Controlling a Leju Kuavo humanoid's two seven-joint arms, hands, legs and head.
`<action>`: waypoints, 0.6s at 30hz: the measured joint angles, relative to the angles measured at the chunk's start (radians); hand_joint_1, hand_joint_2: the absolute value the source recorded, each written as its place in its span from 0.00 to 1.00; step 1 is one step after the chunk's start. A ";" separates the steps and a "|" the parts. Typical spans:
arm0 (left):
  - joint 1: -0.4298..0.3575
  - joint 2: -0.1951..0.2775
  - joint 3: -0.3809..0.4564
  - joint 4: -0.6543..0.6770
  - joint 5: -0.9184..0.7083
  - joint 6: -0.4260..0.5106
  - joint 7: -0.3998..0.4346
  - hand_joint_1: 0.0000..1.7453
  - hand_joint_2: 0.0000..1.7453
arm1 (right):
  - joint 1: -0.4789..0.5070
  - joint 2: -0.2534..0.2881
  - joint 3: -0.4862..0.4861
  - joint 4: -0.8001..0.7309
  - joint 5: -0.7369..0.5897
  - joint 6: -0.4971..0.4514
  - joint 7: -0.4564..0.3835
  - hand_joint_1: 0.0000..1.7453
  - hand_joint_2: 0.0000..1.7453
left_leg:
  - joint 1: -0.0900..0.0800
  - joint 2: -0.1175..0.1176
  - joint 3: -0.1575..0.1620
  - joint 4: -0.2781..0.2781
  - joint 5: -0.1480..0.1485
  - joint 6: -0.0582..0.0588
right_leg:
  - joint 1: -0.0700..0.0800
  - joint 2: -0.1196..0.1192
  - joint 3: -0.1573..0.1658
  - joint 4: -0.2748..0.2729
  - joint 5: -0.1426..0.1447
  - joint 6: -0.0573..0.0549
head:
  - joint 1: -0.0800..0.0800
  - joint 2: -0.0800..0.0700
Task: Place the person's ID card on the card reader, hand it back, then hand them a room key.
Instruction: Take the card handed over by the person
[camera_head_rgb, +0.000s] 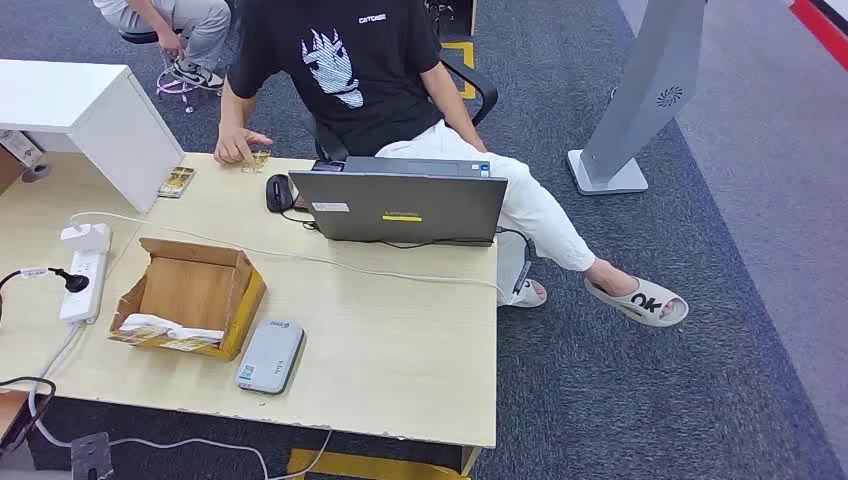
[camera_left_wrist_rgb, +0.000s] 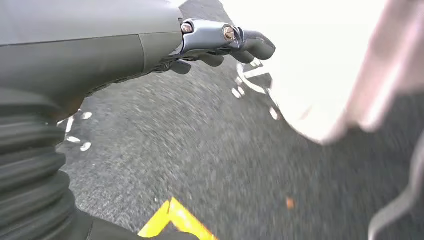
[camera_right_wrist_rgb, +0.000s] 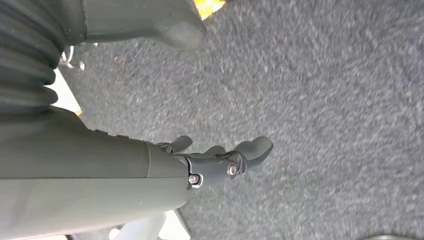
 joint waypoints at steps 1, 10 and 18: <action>-0.002 -0.003 0.007 -0.009 -0.008 0.007 0.010 0.00 1.00 | 0.001 0.000 -0.001 -0.004 0.003 -0.001 0.005 0.00 1.00 | 0.000 0.000 0.000 0.000 0.000 0.000 | 0.000 0.000 0.000 0.000 0.000 0.000 | 0.000 0.000; -0.012 -0.038 0.065 -0.202 -0.110 0.092 0.121 0.00 1.00 | 0.042 0.008 0.014 -0.079 -0.006 -0.038 0.093 0.00 1.00 | 0.000 -0.001 0.000 0.000 0.000 0.000 | 0.000 -0.001 0.001 0.000 0.000 0.000 | 0.000 0.000; -0.002 -0.057 0.074 -0.280 0.015 0.120 -0.057 0.00 1.00 | 0.075 0.013 0.058 -0.120 -0.053 -0.079 0.144 0.00 1.00 | 0.000 0.000 0.000 0.000 0.000 0.000 | 0.000 0.000 0.000 0.000 0.000 0.000 | 0.000 0.000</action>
